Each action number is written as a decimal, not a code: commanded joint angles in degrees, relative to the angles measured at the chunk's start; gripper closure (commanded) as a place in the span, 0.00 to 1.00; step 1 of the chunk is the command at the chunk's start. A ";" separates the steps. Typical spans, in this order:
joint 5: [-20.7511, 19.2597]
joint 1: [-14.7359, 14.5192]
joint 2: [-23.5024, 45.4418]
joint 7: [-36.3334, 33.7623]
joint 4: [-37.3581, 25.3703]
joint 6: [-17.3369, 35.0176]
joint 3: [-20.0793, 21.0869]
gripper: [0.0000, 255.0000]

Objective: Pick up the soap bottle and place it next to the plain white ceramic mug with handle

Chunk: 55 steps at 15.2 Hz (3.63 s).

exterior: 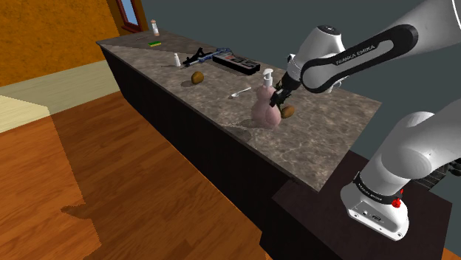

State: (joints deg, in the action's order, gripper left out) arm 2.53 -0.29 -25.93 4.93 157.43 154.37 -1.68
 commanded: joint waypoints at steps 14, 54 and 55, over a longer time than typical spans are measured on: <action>-0.67 0.52 -6.66 -0.90 -7.56 -14.14 0.51 1.00; -1.16 0.70 -6.39 -1.91 -38.94 -45.25 0.71 1.00; -1.17 0.69 -6.15 -1.93 -39.88 -45.95 0.70 1.00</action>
State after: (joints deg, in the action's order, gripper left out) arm 1.35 0.45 -32.47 3.19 118.71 109.10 -1.12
